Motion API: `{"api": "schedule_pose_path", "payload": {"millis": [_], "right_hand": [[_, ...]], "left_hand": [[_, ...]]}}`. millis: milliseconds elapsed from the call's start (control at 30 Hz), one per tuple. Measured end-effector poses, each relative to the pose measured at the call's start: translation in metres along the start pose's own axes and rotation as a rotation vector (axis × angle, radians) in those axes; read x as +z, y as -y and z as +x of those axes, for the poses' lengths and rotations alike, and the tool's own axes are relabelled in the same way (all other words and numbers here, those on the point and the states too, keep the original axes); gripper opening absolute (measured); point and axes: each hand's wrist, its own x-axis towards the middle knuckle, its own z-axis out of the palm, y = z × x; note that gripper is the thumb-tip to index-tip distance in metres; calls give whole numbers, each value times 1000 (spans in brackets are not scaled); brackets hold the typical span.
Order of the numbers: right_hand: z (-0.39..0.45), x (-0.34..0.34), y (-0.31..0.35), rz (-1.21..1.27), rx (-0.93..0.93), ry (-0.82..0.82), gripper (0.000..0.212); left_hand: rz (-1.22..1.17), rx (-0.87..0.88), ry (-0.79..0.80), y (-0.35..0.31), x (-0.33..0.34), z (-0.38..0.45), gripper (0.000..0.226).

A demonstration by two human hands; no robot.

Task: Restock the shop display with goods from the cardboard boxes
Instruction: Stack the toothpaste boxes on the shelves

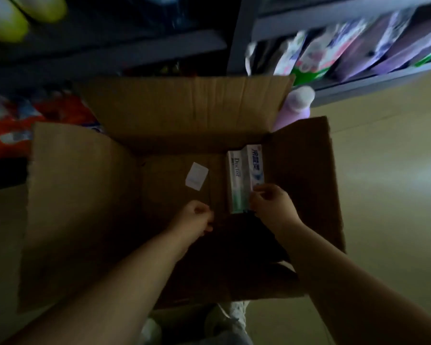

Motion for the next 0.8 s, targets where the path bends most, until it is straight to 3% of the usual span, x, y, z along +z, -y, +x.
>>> {"api": "schedule_pose_path", "payload": {"millis": [267, 400, 533, 667, 800], "right_hand": [[93, 24, -64, 68, -135, -56, 14], [107, 26, -88, 143, -207, -143, 16], [107, 25, -105, 162, -279, -117, 14], [111, 20, -110, 191, -304, -70, 16], [112, 14, -111, 207, -316, -44, 16]], "left_hand": [[45, 12, 35, 48, 54, 129, 35], [-20, 28, 86, 58, 72, 166, 41], [-58, 77, 128, 62, 98, 198, 45], [-71, 84, 70, 84, 125, 231, 78], [-352, 47, 163, 79, 130, 220, 37]]}}
